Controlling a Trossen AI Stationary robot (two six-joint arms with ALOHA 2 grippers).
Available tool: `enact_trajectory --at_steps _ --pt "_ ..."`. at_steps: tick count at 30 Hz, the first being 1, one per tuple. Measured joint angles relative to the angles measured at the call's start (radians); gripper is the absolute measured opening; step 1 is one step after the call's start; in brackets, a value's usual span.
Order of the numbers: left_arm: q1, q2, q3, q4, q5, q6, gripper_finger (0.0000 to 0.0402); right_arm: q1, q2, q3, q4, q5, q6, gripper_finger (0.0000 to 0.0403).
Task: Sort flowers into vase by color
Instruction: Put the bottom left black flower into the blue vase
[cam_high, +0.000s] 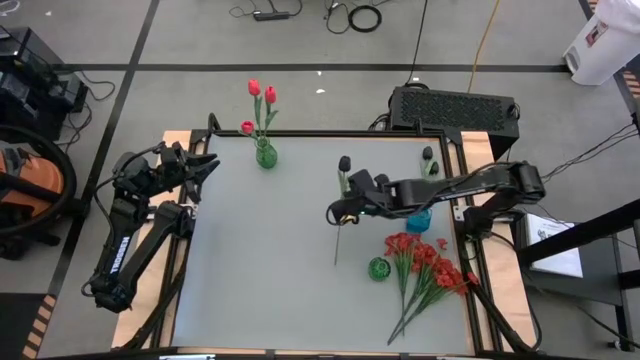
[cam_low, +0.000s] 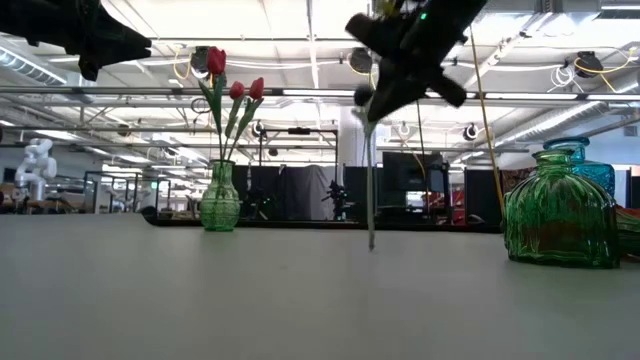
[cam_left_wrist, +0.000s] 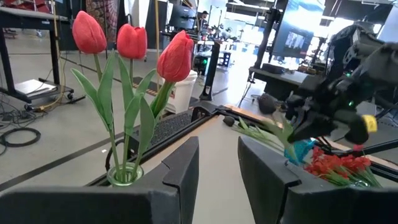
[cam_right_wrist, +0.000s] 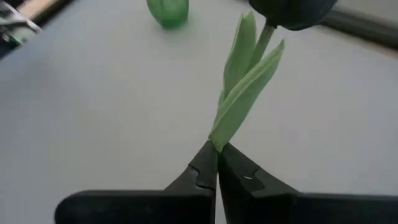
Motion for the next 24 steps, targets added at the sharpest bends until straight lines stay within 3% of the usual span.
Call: enact_trajectory --at_steps 9,24 --pt "0.000 0.000 0.000 0.001 0.000 0.000 0.0118 0.099 -0.098 0.000 -0.054 0.179 -0.117 0.0000" --pt "0.000 0.000 0.000 0.002 0.000 0.000 0.0118 0.238 -0.272 0.001 -0.268 0.386 -0.115 0.0000"
